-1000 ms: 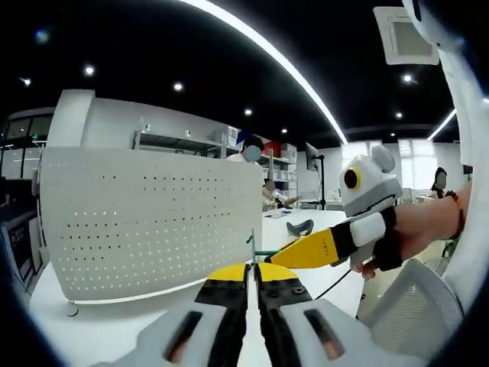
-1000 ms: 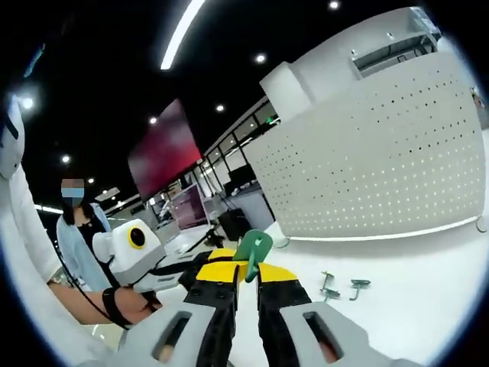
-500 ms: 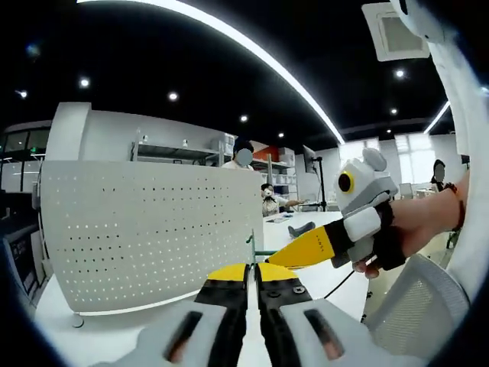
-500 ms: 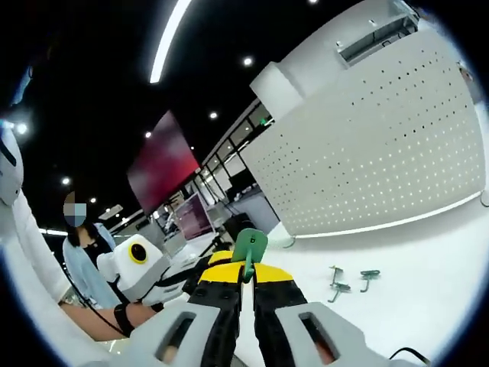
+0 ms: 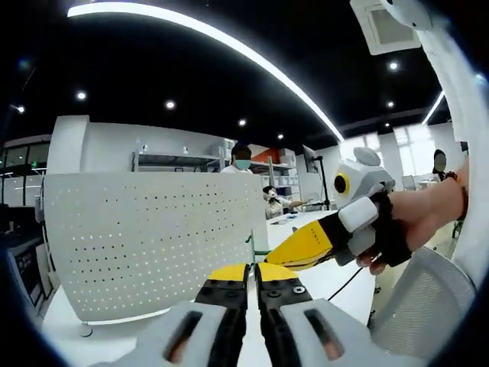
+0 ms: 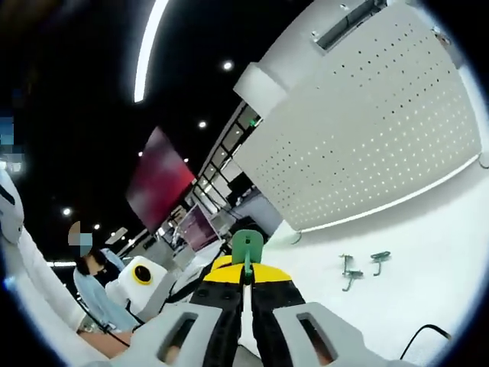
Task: Insert the hook assembly into the mounting plate slot until the hook locks in place.
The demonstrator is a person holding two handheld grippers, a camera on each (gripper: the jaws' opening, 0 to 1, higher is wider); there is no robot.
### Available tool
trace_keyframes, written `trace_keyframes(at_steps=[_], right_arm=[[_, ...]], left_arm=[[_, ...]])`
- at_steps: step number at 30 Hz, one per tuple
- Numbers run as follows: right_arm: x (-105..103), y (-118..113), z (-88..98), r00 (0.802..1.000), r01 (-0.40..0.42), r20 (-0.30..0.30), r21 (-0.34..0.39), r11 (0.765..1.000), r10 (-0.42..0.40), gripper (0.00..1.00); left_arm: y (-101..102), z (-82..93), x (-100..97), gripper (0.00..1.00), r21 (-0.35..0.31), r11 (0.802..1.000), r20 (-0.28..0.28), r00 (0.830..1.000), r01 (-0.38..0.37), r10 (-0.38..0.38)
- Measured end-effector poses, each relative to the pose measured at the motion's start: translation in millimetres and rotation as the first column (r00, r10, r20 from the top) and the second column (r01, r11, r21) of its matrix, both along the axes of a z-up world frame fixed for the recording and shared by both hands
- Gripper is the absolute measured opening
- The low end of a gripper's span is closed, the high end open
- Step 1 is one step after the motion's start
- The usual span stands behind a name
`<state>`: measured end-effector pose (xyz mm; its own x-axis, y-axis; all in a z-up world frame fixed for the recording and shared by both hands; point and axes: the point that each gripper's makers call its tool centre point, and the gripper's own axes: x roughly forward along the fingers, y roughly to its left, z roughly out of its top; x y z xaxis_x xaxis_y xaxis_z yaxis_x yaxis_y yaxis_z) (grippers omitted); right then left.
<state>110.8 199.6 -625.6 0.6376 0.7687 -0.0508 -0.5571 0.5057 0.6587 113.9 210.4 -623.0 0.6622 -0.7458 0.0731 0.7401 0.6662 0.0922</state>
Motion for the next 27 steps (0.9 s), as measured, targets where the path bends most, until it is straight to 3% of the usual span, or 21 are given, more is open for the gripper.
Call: trace_keyframes(at_steps=[5,7,9,14,19,27], right_arm=[[-0.5,-0.7,-2.6,1.000,0.005,-0.017,-0.034,0.999,-0.006,0.00],[-0.4,-1.2,-4.4,0.999,0.009,-0.033,-0.041,0.999,-0.010,0.00],[0.2,-1.2,-4.2,1.000,0.011,-0.017,-0.062,0.998,-0.012,0.00],[0.4,-2.7,-4.3,1.000,0.009,-0.001,-0.100,0.995,-0.009,0.00],[1.5,-2.1,-0.9,1.000,0.015,0.015,-0.102,0.995,-0.014,0.00],[6.0,-5.6,1.4,0.996,0.059,0.080,-0.155,0.986,-0.047,0.00]], left_arm=[[-1.4,-3.6,-0.1,0.04,0.000,1.000,-0.024,1.000,0.013,-0.013],[-2.2,-6.6,1.2,0.04,-0.017,1.000,-0.068,0.997,0.021,-0.022],[-2.3,-6.2,1.3,0.05,-0.003,1.000,-0.053,0.998,0.019,-0.019],[-1.8,-6.7,3.9,0.08,-0.016,1.000,-0.086,0.996,0.019,-0.020],[0.4,-11.5,5.8,0.18,0.009,1.000,-0.115,0.993,0.018,-0.017],[5.1,-15.2,6.8,0.19,0.037,0.999,-0.133,0.991,0.008,-0.003]])
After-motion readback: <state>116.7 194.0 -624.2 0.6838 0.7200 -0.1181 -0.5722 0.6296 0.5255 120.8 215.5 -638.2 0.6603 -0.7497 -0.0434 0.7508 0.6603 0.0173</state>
